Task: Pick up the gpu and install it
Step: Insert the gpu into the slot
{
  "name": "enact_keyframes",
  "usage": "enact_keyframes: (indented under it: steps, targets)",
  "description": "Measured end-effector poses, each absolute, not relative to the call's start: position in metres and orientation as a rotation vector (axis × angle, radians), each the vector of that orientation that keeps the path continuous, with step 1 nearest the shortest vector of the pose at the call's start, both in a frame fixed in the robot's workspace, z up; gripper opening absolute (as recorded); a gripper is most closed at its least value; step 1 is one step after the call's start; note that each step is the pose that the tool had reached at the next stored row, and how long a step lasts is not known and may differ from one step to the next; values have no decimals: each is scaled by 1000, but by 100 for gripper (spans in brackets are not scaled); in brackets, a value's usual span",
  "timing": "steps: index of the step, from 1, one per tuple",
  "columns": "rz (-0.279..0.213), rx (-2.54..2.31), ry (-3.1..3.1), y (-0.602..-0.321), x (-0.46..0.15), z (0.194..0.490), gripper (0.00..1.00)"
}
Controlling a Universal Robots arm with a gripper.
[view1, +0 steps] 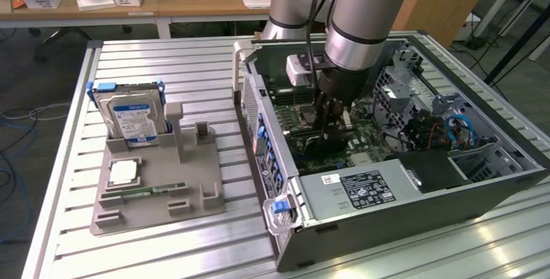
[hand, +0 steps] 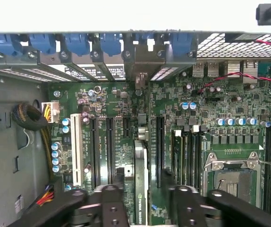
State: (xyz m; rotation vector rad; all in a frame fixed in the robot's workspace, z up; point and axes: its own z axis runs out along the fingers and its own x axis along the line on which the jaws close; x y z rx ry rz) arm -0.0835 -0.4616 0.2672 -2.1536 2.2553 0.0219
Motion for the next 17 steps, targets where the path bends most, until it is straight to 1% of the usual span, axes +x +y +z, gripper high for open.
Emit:
enact_keyframes:
  steps: [1, 3, 6, 7, 8, 9, 13, 17]
  targets:
    - [22, -2154, 2255, -462, -83, 267, 38]
    - [22, -2154, 2255, -462, -83, 267, 38]
    - [22, -2154, 2255, -462, -83, 267, 20]
    - [22, -2154, 2255, -462, -83, 267, 20]
    - [21, -2154, 2255, -462, -83, 267, 14]
    - [21, -2154, 2255, -462, -83, 267, 11]
    - [21, -2154, 2256, -462, -83, 267, 11]
    - [20, -2153, 2257, -462, -83, 261, 11]
